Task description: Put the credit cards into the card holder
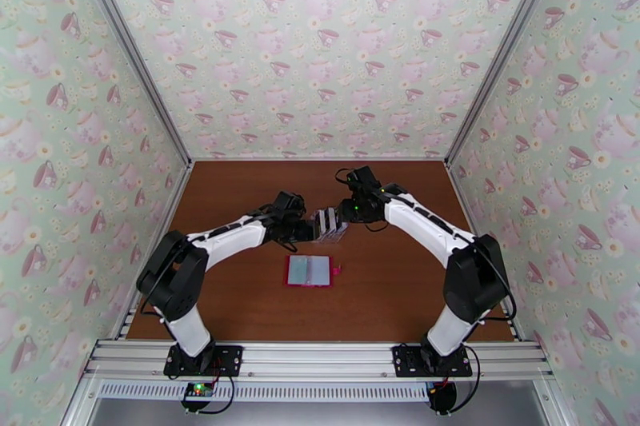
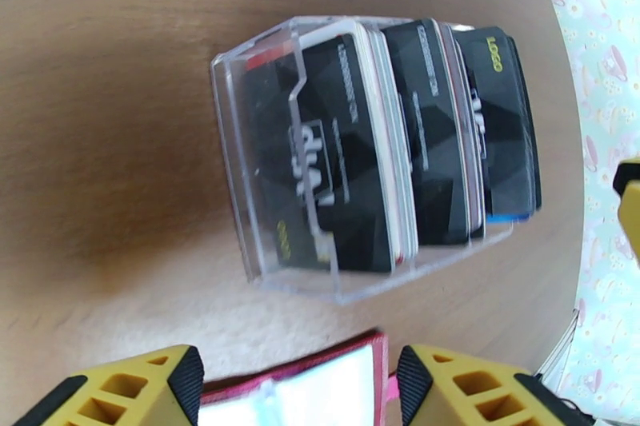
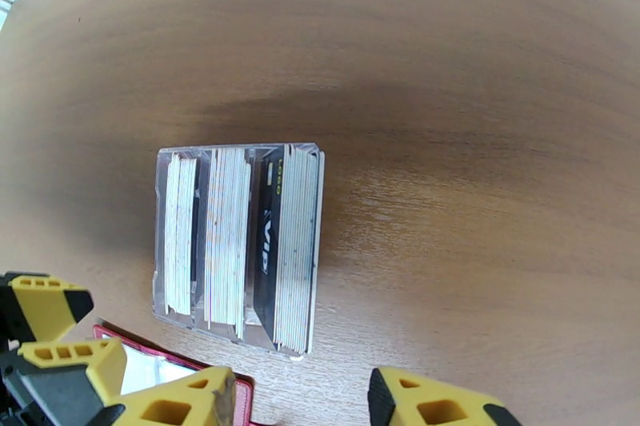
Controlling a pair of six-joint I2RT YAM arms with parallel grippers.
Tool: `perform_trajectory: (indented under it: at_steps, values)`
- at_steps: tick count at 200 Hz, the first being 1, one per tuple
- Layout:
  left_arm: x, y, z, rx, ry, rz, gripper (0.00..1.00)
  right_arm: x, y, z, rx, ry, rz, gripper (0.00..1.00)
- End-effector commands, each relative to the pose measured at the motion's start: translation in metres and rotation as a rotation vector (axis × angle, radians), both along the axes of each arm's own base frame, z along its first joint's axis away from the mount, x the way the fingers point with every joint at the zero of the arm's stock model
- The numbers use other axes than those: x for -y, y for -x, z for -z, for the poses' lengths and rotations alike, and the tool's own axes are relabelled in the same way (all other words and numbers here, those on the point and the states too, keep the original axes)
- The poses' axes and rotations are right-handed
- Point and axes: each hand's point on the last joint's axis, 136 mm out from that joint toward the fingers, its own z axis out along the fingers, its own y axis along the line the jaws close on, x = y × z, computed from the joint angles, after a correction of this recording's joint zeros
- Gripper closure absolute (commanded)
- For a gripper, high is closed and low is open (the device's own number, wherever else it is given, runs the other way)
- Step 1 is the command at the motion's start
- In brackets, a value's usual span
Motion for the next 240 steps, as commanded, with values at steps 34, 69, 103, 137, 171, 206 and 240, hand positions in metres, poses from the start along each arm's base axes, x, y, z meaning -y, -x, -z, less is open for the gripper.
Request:
perform_trajectory:
  at_steps: [34,69,103,137,171,206,240]
  values:
    - [0.013,-0.021,0.002,-0.013,0.09,-0.009,0.4,0.0,-0.005,-0.001,-0.007,0.027,-0.022,0.54]
    - [0.014,-0.027,0.01,-0.027,0.101,-0.015,0.44,0.0,-0.007,0.006,-0.022,0.048,-0.025,0.58]
    - [0.016,-0.026,0.017,-0.042,0.11,-0.011,0.45,0.001,-0.006,0.014,-0.043,0.062,-0.029,0.57]
    - [0.017,-0.024,0.027,-0.061,0.104,-0.008,0.45,-0.001,-0.007,0.022,-0.061,0.063,-0.033,0.57]
    - [0.014,-0.019,0.038,-0.083,0.097,-0.017,0.46,-0.003,-0.007,0.025,-0.071,0.061,-0.04,0.56]
    - [0.004,-0.012,0.053,-0.111,0.054,-0.04,0.48,-0.008,-0.006,0.031,-0.082,0.06,-0.057,0.56]
    - [-0.001,-0.007,0.058,-0.119,0.041,-0.048,0.5,-0.01,-0.007,0.04,-0.101,0.072,-0.063,0.56]
